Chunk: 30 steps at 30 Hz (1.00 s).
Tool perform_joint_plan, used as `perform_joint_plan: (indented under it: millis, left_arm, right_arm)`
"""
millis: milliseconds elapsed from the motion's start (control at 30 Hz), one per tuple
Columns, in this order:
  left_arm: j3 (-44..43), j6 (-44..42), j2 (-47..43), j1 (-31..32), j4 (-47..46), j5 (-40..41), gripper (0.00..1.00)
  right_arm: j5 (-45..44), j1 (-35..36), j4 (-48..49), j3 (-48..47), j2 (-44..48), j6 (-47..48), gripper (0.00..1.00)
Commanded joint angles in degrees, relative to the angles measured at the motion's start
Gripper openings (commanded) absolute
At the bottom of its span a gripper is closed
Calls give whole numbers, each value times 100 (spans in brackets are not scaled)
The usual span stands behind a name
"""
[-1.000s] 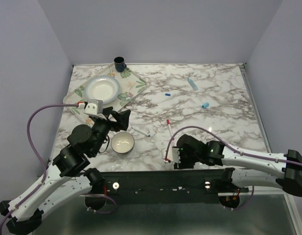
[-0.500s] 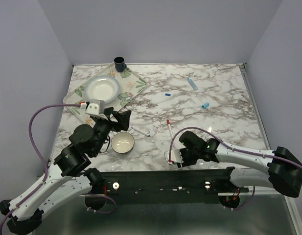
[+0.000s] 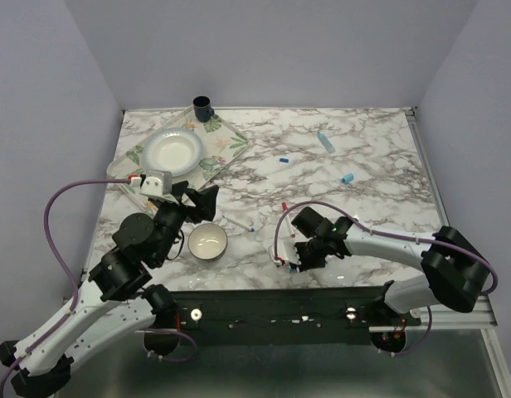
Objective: Insert the pens into the pen caps
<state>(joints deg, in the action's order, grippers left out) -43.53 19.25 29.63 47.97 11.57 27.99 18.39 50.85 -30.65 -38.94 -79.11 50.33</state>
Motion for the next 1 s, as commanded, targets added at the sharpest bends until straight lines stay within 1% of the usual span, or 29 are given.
perform_joint_plan:
  millis: [0, 67, 167, 367, 400, 433, 467, 600, 633, 700, 733, 767, 833, 900, 933, 967]
  left_arm:
    - [99, -96, -150, -15, -226, 277, 89]
    - [116, -123, -194, -15, -261, 304, 89]
    - [160, -132, -247, -15, -278, 295, 89]
    - [108, -88, -168, -7, -174, 207, 89]
    - [82, -27, -142, -15, -138, 198, 88]
    - [47, 0, -98, -15, -103, 198, 88]
    - [29, 26, -80, -7, -50, 181, 88]
    - [29, 255, -62, -15, 3, 93, 87]
    - [37, 307, -54, -15, 29, 6, 87]
    - [37, 518, -27, -15, 134, -109, 86]
    - [29, 588, -1, -15, 169, -231, 86]
    - [20, 676, 8, -15, 257, -293, 86]
    - [20, 747, 17, -15, 310, -425, 85]
    - [2, 774, 8, -15, 319, -732, 85]
    - [-15, 800, 17, -15, 319, -820, 84]
    - [-24, 818, 25, -15, 311, -1047, 84]
  right_arm:
    - [77, -75, -477, -131, -622, -66, 6]
    - [-20, -101, -398, -201, -728, -137, 1]
    - [41, -145, -258, -290, -632, -312, 1]
    - [191, -347, 392, -527, 281, -1129, 1]
    - [148, -374, 507, -571, 378, -1330, 1]
    - [25, -391, 630, -693, 553, -1785, 1]
    - [24, -435, 744, -764, 616, -1946, 1]
    - [-379, -453, 763, -1264, 748, -2807, 1]
    - [-659, -444, 789, -1335, 774, -3200, 1]
    - [-1038, -462, 938, -1563, 888, -3642, 1]
    - [-1431, -471, 991, -1625, 941, -4009, 1]
    - [-1609, -479, 1209, -1652, 1089, -4178, 1]
    - [-1707, -479, 1473, -1626, 1318, -4678, 1]
    - [-1594, -480, 1930, -1486, 1695, -4978, 1]
    - [-1550, -480, 2080, -1442, 1802, -5371, 1]
    - [-1549, -471, 2333, -1398, 1916, -5549, 1]
